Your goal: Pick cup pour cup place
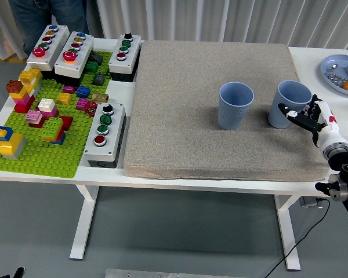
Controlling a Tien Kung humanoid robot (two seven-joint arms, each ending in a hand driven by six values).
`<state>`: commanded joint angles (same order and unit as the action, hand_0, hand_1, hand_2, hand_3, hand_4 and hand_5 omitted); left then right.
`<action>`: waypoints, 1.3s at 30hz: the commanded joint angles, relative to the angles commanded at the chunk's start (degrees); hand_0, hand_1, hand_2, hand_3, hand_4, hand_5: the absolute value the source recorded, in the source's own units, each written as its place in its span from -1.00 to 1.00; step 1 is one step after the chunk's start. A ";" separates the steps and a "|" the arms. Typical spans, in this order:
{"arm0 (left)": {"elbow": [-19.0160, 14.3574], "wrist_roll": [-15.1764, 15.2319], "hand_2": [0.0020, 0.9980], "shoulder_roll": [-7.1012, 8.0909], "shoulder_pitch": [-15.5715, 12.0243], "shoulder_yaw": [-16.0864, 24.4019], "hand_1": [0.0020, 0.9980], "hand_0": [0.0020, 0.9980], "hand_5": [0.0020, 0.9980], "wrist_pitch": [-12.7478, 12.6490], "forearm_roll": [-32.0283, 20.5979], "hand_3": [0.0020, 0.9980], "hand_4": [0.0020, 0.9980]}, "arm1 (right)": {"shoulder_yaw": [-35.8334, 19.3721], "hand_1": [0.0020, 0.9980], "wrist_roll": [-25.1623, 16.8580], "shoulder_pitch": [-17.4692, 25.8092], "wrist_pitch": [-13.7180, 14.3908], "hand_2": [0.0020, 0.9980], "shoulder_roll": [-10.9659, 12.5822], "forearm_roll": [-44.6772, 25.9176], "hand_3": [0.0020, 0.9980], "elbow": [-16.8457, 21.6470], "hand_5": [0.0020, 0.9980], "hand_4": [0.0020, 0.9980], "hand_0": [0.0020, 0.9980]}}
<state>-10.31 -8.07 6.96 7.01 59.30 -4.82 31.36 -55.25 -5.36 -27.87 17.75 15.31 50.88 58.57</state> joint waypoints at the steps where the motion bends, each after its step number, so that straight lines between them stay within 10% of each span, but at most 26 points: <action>1: 0.00 0.00 0.47 -0.01 -0.02 0.02 0.31 0.43 0.97 -0.01 0.00 0.32 -0.06 | 0.01 0.66 0.06 0.04 0.00 0.76 0.04 0.06 0.83 0.08 -0.24 0.70 0.88; 39: 0.00 -0.24 0.46 0.22 -0.56 1.03 0.31 0.43 0.97 -0.09 0.85 0.31 -0.06 | -1.52 0.68 2.01 3.62 -0.05 0.78 3.42 1.03 0.83 5.81 -0.23 0.71 0.89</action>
<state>-10.31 -8.31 7.18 6.45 60.33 -4.91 32.20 -56.77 -3.35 -24.25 17.71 18.73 51.91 64.38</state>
